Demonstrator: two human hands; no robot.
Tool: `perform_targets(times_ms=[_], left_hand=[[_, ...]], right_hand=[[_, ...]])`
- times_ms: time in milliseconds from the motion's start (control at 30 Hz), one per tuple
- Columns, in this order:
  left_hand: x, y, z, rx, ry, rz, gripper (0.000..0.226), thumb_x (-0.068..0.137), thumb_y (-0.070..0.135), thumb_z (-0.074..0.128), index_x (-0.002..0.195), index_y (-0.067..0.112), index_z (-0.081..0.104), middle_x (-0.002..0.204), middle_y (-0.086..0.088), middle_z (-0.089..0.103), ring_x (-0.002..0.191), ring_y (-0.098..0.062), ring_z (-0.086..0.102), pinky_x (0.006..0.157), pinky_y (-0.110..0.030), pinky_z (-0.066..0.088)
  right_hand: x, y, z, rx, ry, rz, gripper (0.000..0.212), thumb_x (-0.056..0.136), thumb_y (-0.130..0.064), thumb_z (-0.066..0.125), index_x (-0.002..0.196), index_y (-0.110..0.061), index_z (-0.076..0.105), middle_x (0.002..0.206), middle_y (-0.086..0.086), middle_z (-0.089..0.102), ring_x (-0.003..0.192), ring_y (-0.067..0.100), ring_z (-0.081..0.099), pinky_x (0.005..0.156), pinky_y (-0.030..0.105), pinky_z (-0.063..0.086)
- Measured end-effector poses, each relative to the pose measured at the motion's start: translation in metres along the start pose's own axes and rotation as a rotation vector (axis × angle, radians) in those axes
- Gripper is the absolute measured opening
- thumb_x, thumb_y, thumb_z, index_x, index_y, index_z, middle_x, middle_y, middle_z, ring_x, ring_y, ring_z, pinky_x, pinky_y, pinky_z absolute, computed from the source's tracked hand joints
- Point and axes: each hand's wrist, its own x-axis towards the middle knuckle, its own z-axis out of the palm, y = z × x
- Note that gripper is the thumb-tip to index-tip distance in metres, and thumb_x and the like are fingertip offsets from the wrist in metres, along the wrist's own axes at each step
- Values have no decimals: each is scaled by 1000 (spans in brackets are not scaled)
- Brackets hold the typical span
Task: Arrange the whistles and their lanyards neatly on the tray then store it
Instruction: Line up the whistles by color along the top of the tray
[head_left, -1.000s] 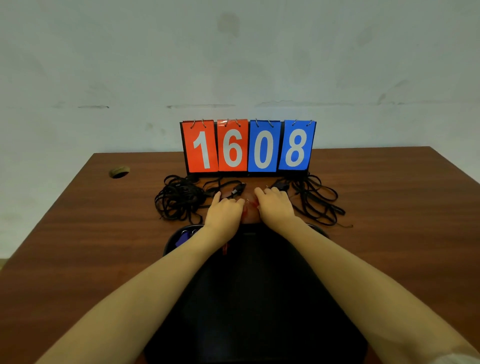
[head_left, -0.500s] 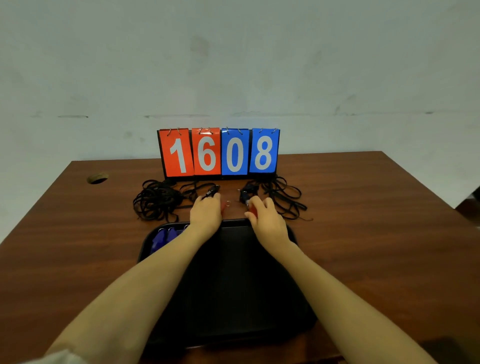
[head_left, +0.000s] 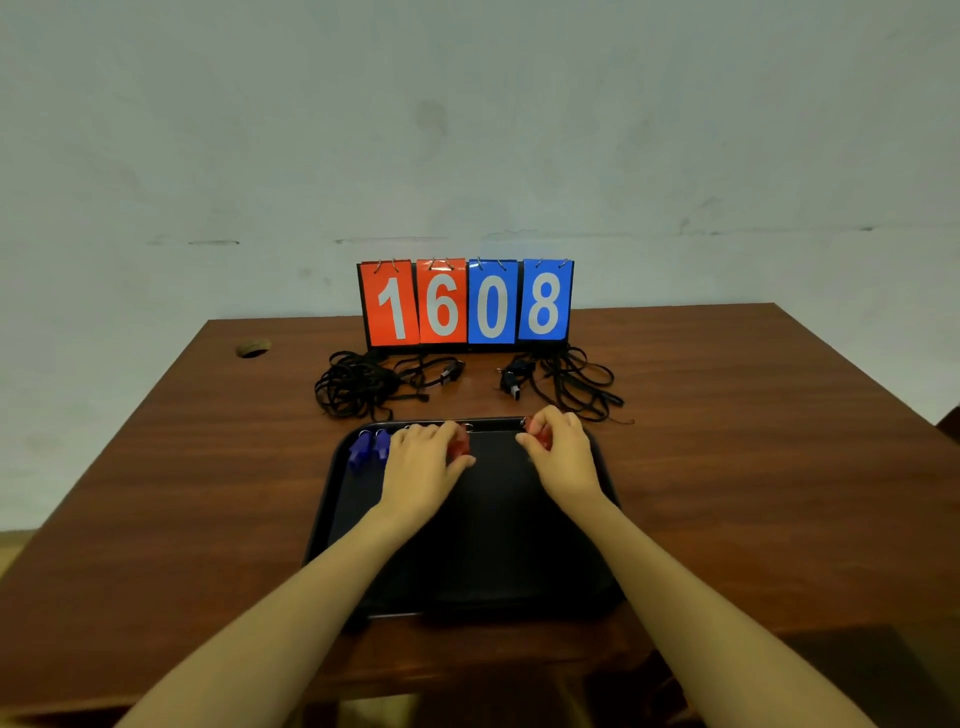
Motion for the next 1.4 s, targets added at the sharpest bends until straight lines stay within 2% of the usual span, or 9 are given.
perform_targets(times_ms=[133, 367, 567, 667, 800, 933, 1100, 1233, 1400], left_hand=[[-3, 10, 4, 58, -54, -27, 36, 88, 44, 56, 115, 21, 55, 114, 0, 63, 113, -20, 51, 104, -34, 29], [-6, 7, 15, 159, -158, -42, 49, 90, 49, 51, 130, 22, 49, 128, -2, 58, 127, -23, 43, 114, -39, 21], [-15, -1, 17, 205, -105, 136, 46, 96, 20, 46, 142, 23, 41, 143, -3, 44, 139, -23, 30, 118, -43, -6], [-12, -2, 13, 263, -130, 130, 43, 99, 19, 39, 142, 22, 40, 142, -2, 46, 141, -21, 27, 117, -44, -10], [-3, -4, 11, 317, -154, 134, 42, 99, 19, 40, 141, 22, 43, 140, -5, 48, 139, -23, 28, 116, -46, -12], [6, -7, 12, 292, -151, 92, 40, 98, 20, 42, 138, 23, 47, 135, -3, 51, 135, -21, 35, 117, -47, -10], [10, -10, 14, 259, -136, 35, 40, 97, 21, 44, 136, 25, 48, 129, -1, 53, 130, -20, 40, 119, -49, -4], [9, -13, 17, 270, -113, 22, 39, 96, 24, 46, 135, 25, 48, 127, 0, 54, 129, -20, 42, 119, -51, -3], [11, -16, 18, 260, -100, -4, 42, 95, 25, 47, 137, 21, 44, 130, 1, 53, 130, -19, 41, 118, -50, -2]], right_hand=[[-21, 2, -2, -25, 23, -11, 13, 92, -21, 58, 90, -12, 49, 94, 0, 44, 72, 5, 46, 71, 25, 40], [-39, 15, -12, -45, 5, -44, 10, 92, -24, 57, 93, -16, 50, 95, -3, 45, 84, 14, 53, 76, 30, 48], [-33, 14, -4, -119, -85, -66, 20, 96, -29, 50, 114, -24, 59, 99, -1, 42, 83, 13, 52, 79, 30, 49], [-27, 10, 7, -120, -130, -54, 22, 96, -30, 51, 110, -20, 65, 98, 0, 42, 84, 13, 49, 77, 26, 43], [-18, 5, 13, -111, -212, 12, 21, 91, -21, 57, 111, -21, 62, 104, 0, 38, 83, 10, 47, 80, 23, 43], [-10, 3, 15, -106, -269, -18, 39, 92, -3, 43, 125, -20, 55, 103, -1, 35, 75, 4, 43, 79, 22, 41], [-5, 2, 17, -112, -311, -38, 43, 95, -12, 50, 137, -23, 46, 111, 0, 35, 99, 12, 43, 89, 22, 37], [-5, 2, 20, -137, -334, -54, 51, 93, -21, 56, 141, -26, 39, 121, 5, 42, 112, 24, 49, 96, 34, 44], [4, -2, 32, -250, -279, -98, 44, 89, -26, 62, 129, -20, 45, 122, 6, 51, 116, 24, 47, 96, 39, 45]])
